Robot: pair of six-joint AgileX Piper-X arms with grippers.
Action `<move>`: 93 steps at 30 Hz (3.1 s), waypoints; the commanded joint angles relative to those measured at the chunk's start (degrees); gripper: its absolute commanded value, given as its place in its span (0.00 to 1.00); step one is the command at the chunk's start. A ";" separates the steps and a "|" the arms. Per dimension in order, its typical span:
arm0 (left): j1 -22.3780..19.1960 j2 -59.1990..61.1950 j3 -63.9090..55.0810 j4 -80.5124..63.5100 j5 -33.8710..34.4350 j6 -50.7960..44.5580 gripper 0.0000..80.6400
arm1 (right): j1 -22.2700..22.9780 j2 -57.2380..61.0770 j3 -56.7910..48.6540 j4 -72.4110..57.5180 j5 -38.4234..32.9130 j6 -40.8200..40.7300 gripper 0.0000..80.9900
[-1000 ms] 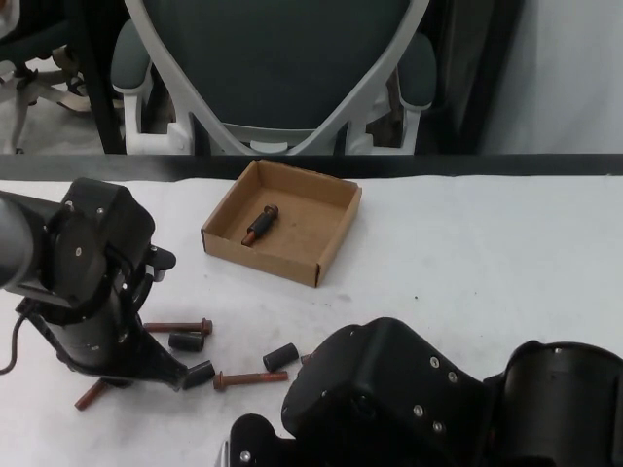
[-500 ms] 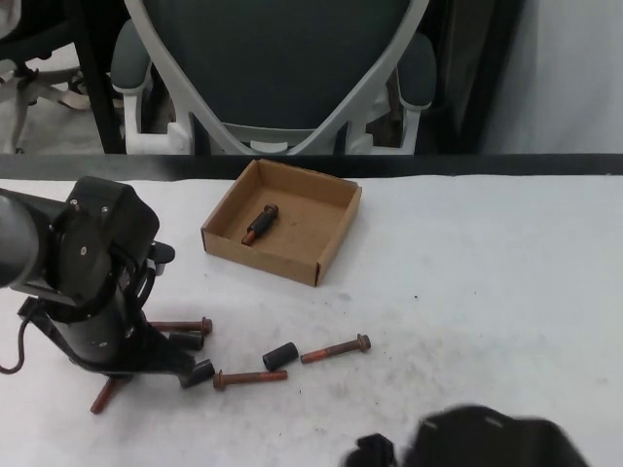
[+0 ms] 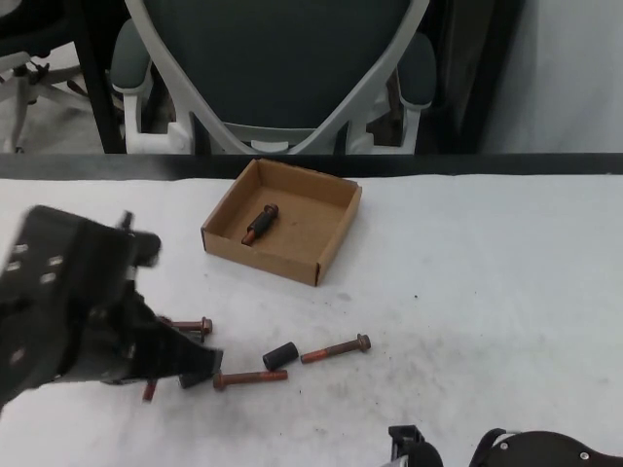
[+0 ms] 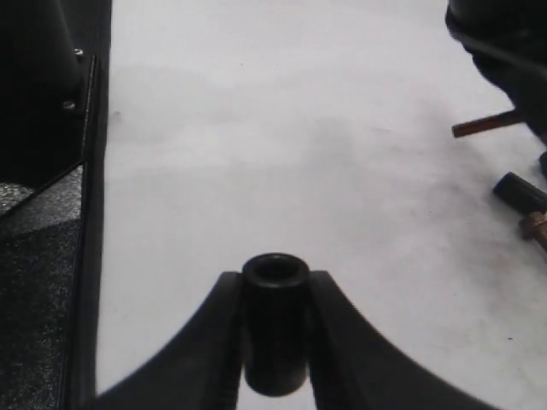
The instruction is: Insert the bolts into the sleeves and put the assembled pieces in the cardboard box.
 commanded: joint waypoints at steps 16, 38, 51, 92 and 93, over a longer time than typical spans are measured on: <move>-1.08 -30.89 29.24 -52.96 16.20 -6.39 0.01 | -9.42 -0.70 -0.30 -7.38 -1.50 1.10 0.00; -11.91 -30.74 32.71 -68.52 22.42 -4.03 0.01 | -10.79 5.93 -1.41 -17.90 -6.14 0.66 0.00; -13.70 -30.74 32.71 -65.73 22.56 0.39 0.01 | -10.69 5.93 -2.04 -18.57 -10.17 1.07 0.00; -20.09 -30.74 32.71 -65.71 19.82 6.97 0.01 | -10.58 5.93 -2.04 -26.65 -15.72 5.78 0.00; -20.09 -30.74 32.71 -65.89 19.83 6.97 0.01 | -10.58 5.93 -2.04 -26.83 -16.60 6.12 0.00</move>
